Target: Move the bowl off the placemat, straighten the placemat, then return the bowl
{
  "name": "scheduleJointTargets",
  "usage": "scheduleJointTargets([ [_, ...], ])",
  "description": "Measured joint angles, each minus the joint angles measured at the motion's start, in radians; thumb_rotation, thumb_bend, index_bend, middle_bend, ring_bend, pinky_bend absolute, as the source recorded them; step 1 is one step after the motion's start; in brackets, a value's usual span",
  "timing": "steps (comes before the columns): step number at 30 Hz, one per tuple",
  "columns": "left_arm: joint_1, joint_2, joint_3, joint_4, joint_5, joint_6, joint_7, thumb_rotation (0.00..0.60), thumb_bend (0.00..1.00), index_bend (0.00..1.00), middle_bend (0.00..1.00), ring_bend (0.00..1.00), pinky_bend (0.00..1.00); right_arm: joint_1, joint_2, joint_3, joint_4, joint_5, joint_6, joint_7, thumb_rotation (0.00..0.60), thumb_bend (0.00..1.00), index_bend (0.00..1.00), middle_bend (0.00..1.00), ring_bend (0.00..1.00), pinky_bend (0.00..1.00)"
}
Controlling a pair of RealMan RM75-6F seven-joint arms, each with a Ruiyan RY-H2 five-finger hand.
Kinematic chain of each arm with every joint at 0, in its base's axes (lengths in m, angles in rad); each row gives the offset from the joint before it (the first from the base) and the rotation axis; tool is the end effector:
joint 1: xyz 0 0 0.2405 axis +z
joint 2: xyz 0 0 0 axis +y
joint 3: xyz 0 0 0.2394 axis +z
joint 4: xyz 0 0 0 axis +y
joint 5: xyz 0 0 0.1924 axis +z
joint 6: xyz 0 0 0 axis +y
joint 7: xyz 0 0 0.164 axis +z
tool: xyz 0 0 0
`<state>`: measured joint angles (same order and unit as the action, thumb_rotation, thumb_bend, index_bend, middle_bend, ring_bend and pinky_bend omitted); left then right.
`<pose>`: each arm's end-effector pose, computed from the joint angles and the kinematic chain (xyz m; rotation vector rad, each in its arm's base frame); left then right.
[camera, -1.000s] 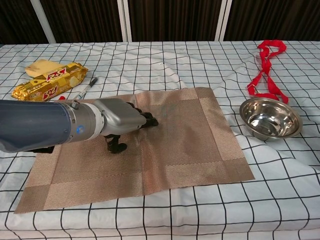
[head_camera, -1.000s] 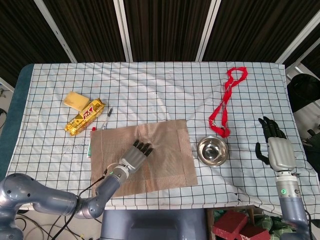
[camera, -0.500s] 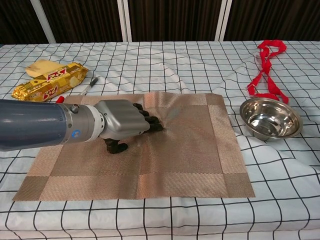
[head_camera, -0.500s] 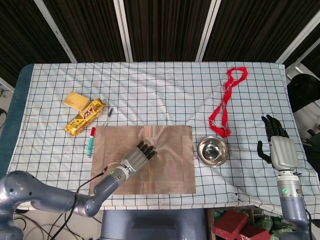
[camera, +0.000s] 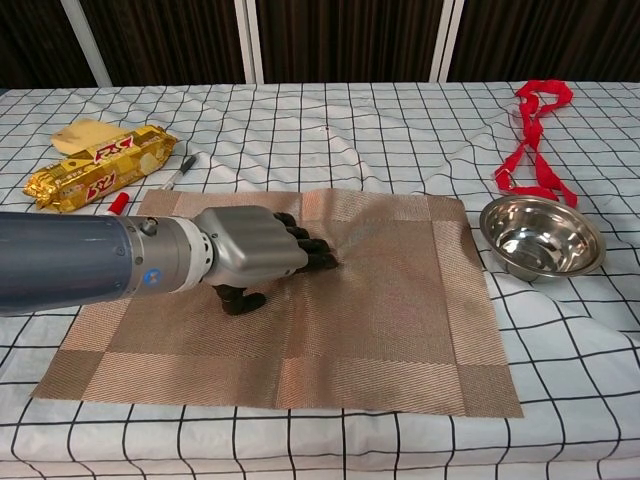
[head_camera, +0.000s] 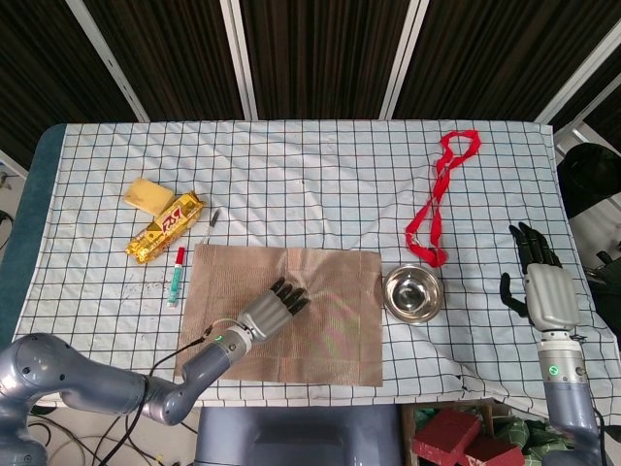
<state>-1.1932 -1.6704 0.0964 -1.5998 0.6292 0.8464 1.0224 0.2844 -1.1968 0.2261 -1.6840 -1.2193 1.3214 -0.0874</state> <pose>-0.0700 0.2923 -0.1002 -2.4613 -0.3625 -0.3450 -0.2527 -0.2809 0.1538 1.2671 -1.0034 1.0086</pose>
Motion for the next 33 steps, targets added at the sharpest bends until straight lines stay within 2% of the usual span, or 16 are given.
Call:
scheduleJointTargets([
  [27,-0.017,-0.064,-0.046,-0.035,-0.175,0.111,-0.004,0.600,0.48,0.00,0.00,0.00,0.00,-0.001,0.007,0.005,-0.012,0.013,-0.001,0.004,0.600,0.57,0.00,0.00,0.00,0.18],
  [29,-0.018,-0.065,-0.049,-0.041,-0.179,0.116,-0.003,0.600,0.45,0.00,0.00,0.00,0.00,-0.001,0.008,0.004,-0.013,0.012,0.000,0.005,0.600,0.57,0.01,0.00,0.00,0.18],
  [33,-0.018,-0.058,-0.057,-0.055,-0.179,0.128,-0.010,0.600,0.27,0.00,0.00,0.00,0.00,-0.002,0.010,0.004,-0.015,0.011,0.000,0.009,0.600,0.51,0.01,0.00,0.00,0.18],
])
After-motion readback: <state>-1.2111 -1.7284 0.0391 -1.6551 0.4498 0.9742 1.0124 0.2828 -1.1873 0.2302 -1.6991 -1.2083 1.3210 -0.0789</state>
